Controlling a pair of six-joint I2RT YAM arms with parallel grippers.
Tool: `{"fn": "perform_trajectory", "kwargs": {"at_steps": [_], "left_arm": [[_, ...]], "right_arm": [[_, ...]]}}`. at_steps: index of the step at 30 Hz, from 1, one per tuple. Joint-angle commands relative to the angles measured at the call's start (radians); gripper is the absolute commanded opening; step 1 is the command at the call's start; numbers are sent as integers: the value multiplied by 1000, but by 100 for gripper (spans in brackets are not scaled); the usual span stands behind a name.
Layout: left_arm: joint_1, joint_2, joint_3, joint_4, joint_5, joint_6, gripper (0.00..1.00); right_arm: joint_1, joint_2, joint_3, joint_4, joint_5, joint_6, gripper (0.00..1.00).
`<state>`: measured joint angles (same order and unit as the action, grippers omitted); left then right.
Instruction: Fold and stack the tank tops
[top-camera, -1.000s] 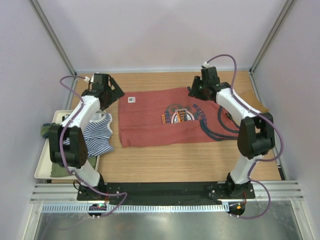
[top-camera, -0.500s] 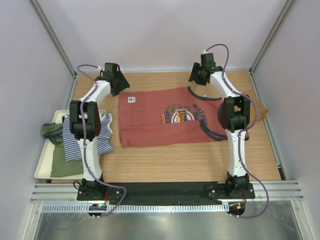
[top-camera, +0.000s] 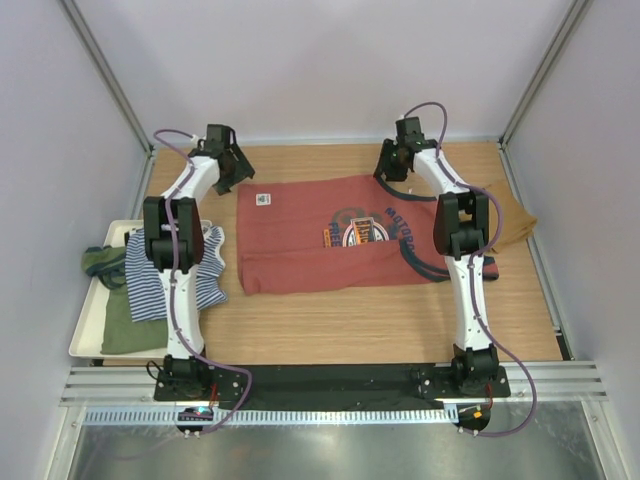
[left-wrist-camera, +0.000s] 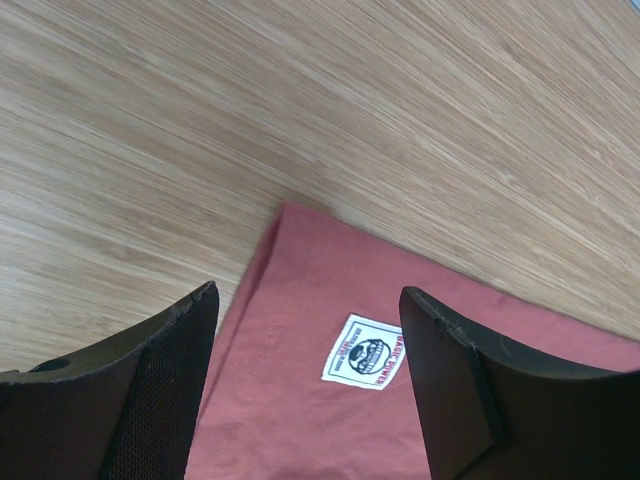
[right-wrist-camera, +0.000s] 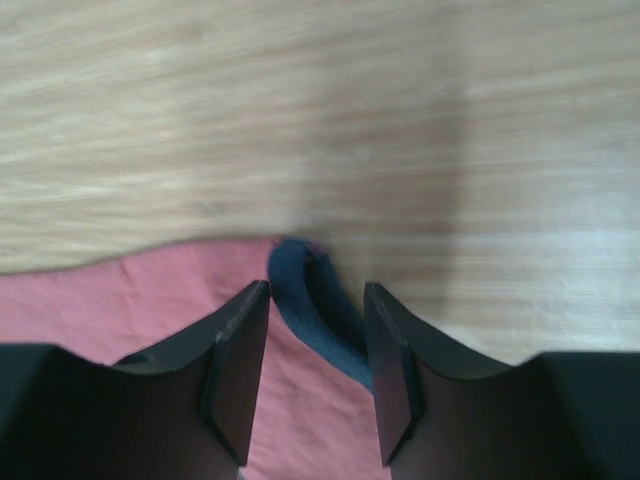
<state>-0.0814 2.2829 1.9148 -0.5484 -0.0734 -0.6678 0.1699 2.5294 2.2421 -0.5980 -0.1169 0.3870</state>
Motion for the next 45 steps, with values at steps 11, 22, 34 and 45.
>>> {"fn": "perform_trajectory", "kwargs": {"at_steps": [11,22,34,45], "left_arm": [[35,35,46,-15,14,28,70],[39,138,139,-39,52,2,47],[39,161,193,-28,123,19,0],[38,-77,-57,140,109,24,0]], "right_arm": [[3,37,71,75,-66,19,31],[6,34,70,101,-107,21,6],[3,-6,45,152,-118,-2,1],[-3,-142,-79,196,-115,-4,1]]}}
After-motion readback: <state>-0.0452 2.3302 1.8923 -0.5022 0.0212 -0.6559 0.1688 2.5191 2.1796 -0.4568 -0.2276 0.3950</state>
